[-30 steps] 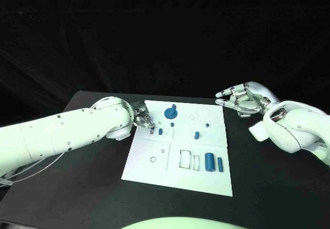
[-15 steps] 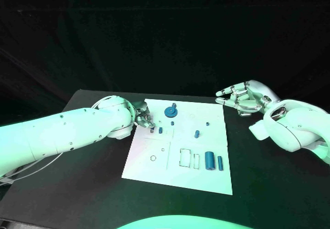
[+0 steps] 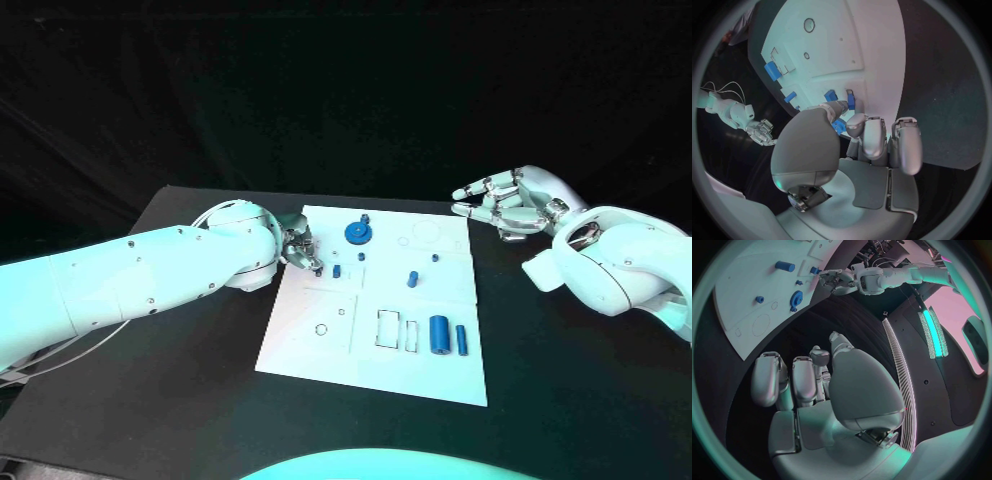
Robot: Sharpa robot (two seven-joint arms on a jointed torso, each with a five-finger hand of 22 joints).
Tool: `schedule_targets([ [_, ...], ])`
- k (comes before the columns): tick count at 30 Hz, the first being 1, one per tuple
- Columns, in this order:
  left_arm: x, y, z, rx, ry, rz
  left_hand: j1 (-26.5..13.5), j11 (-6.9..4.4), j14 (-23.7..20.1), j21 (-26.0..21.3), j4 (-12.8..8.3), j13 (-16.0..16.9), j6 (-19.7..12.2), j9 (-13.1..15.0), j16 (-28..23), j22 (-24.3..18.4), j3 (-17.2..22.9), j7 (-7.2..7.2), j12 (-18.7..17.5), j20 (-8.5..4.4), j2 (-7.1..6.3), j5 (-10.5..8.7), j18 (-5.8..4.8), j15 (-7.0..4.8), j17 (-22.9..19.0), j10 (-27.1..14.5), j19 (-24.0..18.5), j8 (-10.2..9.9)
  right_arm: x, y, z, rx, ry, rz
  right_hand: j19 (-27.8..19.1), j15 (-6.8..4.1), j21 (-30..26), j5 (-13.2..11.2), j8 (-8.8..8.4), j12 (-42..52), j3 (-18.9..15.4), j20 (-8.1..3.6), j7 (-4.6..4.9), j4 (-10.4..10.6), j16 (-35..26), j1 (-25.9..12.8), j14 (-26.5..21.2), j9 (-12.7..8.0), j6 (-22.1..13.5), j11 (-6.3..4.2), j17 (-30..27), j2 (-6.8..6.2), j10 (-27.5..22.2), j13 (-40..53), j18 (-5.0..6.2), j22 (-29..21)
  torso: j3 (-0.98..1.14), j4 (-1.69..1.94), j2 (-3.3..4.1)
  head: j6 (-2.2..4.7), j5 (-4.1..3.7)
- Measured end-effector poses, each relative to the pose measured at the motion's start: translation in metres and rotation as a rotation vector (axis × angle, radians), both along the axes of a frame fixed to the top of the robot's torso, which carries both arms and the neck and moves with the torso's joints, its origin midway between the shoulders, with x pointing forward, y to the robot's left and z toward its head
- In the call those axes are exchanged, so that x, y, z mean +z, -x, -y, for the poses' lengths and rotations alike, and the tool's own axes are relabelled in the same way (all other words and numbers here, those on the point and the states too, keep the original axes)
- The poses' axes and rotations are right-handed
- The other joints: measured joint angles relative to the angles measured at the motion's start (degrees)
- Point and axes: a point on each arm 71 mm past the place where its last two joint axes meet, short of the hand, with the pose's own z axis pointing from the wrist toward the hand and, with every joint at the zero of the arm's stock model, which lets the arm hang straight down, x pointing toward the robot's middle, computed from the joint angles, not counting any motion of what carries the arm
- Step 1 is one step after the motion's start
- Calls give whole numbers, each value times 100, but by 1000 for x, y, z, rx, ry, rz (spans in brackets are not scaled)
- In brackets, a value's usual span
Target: Assemble the parts on the task board
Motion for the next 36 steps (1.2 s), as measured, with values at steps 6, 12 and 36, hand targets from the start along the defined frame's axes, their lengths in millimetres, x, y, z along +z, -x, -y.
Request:
schedule_targets([
  [6,-1,0,0,-6,-8,-10,0,1,0,0,14,-11,0,0,0,5,17,0,-24,0,0,-1,0,0,0,-1,0,3,0,0,0,1,0,0,0,0,0,0,0,0,0,0,0,0,0,0,0,0,0,0,0,0,0,0,0,0,0,-2,-1,-10,10],
  [12,-1,1,1,-12,-12,-18,0,2,0,0,10,-37,0,11,0,4,21,0,-25,0,0,-14,1,0,-1,-1,0,30,0,0,0,1,0,0,0,0,0,35,0,0,0,0,0,0,0,0,0,0,0,1,6,0,1,0,1,-1,-2,-1,-1,-12,11],
  [36,-2,1,2,-14,-20,-30,-118,-20,0,0,22,-52,0,38,0,2,105,0,-57,0,-19,-9,0,0,-2,20,0,50,0,0,0,4,1,1,0,0,0,67,0,0,0,0,0,0,0,-17,0,-5,0,4,6,17,3,-7,0,-2,0,-4,1,-21,3],
])
